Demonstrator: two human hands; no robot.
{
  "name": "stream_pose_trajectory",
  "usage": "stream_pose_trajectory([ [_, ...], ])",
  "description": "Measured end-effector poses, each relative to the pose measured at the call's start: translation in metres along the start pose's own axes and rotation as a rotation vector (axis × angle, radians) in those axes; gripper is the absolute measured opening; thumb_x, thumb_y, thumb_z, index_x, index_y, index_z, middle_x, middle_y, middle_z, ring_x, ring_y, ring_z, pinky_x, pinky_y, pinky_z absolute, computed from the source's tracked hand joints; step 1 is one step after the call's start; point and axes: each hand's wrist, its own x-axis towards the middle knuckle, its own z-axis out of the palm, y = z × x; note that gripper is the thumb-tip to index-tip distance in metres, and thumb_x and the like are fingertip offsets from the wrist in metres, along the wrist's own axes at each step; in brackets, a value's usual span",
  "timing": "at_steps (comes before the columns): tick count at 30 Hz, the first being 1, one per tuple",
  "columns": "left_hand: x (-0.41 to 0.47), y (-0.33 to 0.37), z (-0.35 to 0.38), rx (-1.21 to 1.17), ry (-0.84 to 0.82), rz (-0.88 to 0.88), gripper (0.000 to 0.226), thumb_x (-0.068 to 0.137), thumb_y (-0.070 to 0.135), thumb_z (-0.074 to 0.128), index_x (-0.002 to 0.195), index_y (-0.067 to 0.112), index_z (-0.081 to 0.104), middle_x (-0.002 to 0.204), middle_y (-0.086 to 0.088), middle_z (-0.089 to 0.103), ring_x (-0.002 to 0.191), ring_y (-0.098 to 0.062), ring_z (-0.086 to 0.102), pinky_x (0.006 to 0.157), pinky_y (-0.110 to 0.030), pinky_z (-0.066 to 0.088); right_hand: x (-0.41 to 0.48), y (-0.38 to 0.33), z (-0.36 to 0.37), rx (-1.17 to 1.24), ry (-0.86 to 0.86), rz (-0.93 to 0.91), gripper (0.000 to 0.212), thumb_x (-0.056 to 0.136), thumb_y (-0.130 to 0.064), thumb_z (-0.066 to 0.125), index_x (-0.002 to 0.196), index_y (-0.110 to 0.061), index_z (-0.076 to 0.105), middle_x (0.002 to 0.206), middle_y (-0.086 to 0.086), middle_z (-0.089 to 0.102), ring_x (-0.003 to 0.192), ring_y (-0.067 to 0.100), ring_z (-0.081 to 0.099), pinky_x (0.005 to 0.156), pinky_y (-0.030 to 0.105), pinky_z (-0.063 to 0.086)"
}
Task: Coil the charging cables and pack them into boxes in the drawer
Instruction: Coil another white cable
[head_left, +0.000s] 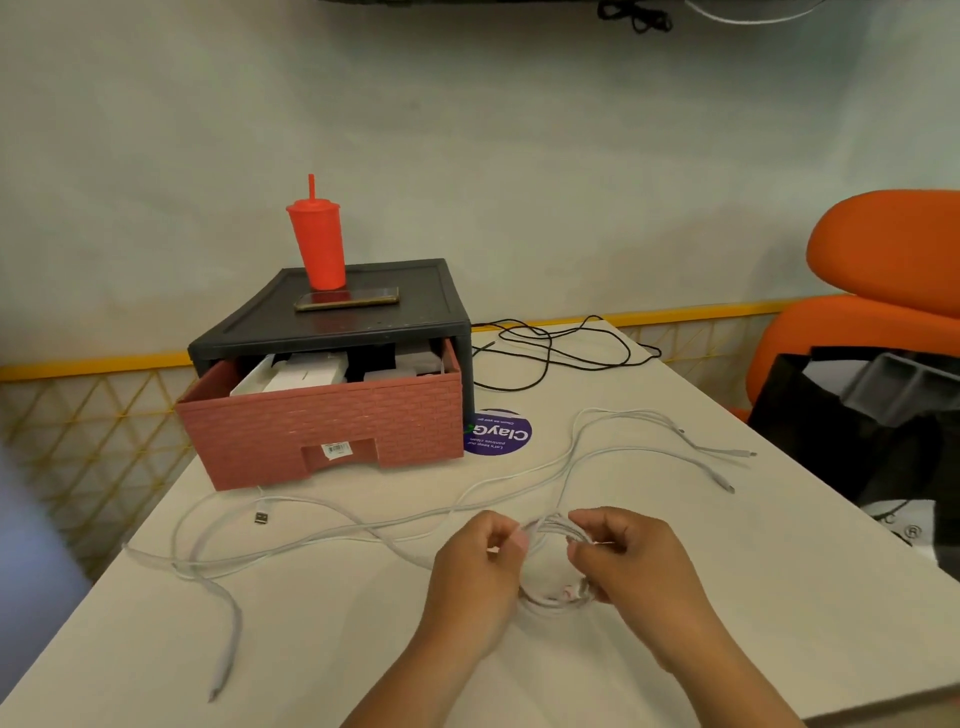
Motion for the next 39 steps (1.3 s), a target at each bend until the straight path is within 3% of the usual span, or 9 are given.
stream_pose_trajectory([
  [2, 0.004, -0.009, 0.009, 0.138, -0.027, 0.054, 0.005, 0.089, 0.022, 0.059, 0.088, 0.027, 0.058, 0.088, 0.014, 0.059, 0.072, -0.001, 0.055, 0.064, -0.01, 0.04, 0.011, 0.014, -0.011, -0.107, 0.016, -0.011, 0.025, 0.078, -0.002, 0.064, 0.09, -0.022, 0.072, 0.07, -0.013, 0.068, 0.061, 0.002, 0.06, 0.067, 0.023, 0.05],
  [5, 0.007, -0.022, 0.027, 0.21, -0.137, 0.111, 0.023, 0.088, 0.013, 0.056, 0.105, 0.029, 0.057, 0.095, 0.011, 0.058, 0.075, -0.001, 0.055, 0.066, -0.005, 0.039, 0.026, 0.035, -0.021, -0.214, -0.004, -0.014, 0.027, 0.079, -0.003, 0.062, 0.1, -0.017, 0.071, 0.085, -0.014, 0.067, 0.081, 0.0, 0.062, 0.069, 0.009, 0.044],
  [8, 0.009, -0.029, 0.042, 0.305, -0.217, 0.228, 0.041, 0.087, 0.022, 0.059, 0.127, 0.026, 0.052, 0.117, 0.011, 0.056, 0.104, -0.004, 0.054, 0.091, -0.014, 0.04, 0.034, 0.051, -0.026, -0.221, -0.035, -0.016, 0.029, 0.079, -0.001, 0.058, 0.096, -0.02, 0.072, 0.088, -0.015, 0.069, 0.086, 0.004, 0.064, 0.074, 0.014, 0.048],
  [10, 0.01, -0.031, 0.047, 0.356, -0.278, 0.299, 0.058, 0.088, 0.029, 0.059, 0.141, 0.027, 0.035, 0.135, 0.019, 0.038, 0.127, -0.002, 0.037, 0.105, -0.014, 0.027, 0.038, 0.057, -0.028, -0.233, -0.058, -0.031, 0.031, 0.079, -0.002, 0.057, 0.098, -0.022, 0.072, 0.089, -0.016, 0.07, 0.085, -0.002, 0.064, 0.077, 0.016, 0.05],
  [14, 0.014, -0.037, 0.052, 0.505, -0.378, 0.369, 0.066, 0.094, 0.038, 0.047, 0.149, 0.026, 0.011, 0.153, 0.015, 0.013, 0.141, -0.001, 0.01, 0.112, -0.012, 0.006, 0.048, 0.065, -0.03, -0.283, -0.135, -0.087, 0.029, 0.085, -0.006, 0.055, 0.102, -0.023, 0.072, 0.091, -0.017, 0.07, 0.074, -0.009, 0.06, 0.066, 0.005, 0.041],
  [19, 0.017, -0.04, 0.052, 0.648, -0.383, 0.378, 0.062, 0.097, 0.046, 0.035, 0.149, 0.023, 0.01, 0.157, 0.01, 0.008, 0.143, -0.004, 0.008, 0.113, -0.017, 0.005, 0.056, 0.074, -0.03, -0.25, -0.162, -0.102, 0.026, 0.089, -0.008, 0.056, 0.094, -0.028, 0.072, 0.088, -0.022, 0.064, 0.08, -0.01, 0.058, 0.075, 0.008, 0.04],
  [22, 0.017, -0.042, 0.053, 0.666, -0.377, 0.377, 0.063, 0.096, 0.048, 0.034, 0.149, 0.024, 0.01, 0.157, 0.009, 0.011, 0.143, -0.005, 0.01, 0.114, -0.019, 0.008, 0.055, 0.074, -0.032, -0.089, -0.153, -0.046, 0.021, 0.092, -0.016, 0.054, 0.098, -0.026, 0.071, 0.103, -0.013, 0.068, 0.096, -0.003, 0.061, 0.086, 0.016, 0.044],
  [28, 0.012, -0.041, 0.05, 0.63, -0.374, 0.386, 0.074, 0.091, 0.057, 0.039, 0.149, 0.029, 0.001, 0.157, 0.015, 0.002, 0.143, -0.003, 0.004, 0.114, -0.019, 0.005, 0.049, 0.071, -0.033, 0.147, -0.141, -0.013, 0.043, 0.087, -0.058, 0.039, 0.103, -0.028, 0.066, 0.11, -0.015, 0.066, 0.106, -0.003, 0.057, 0.09, 0.014, 0.039],
  [39, 0.009, -0.039, 0.046, 0.543, -0.359, 0.351, 0.08, 0.087, 0.058, 0.047, 0.149, 0.03, 0.004, 0.156, 0.017, 0.005, 0.142, 0.0, 0.007, 0.106, -0.011, 0.004, 0.047, 0.073, -0.031, 0.121, -0.125, -0.025, 0.056, 0.078, -0.061, 0.028, 0.106, -0.029, 0.065, 0.11, -0.016, 0.066, 0.105, -0.005, 0.057, 0.087, 0.013, 0.04],
])
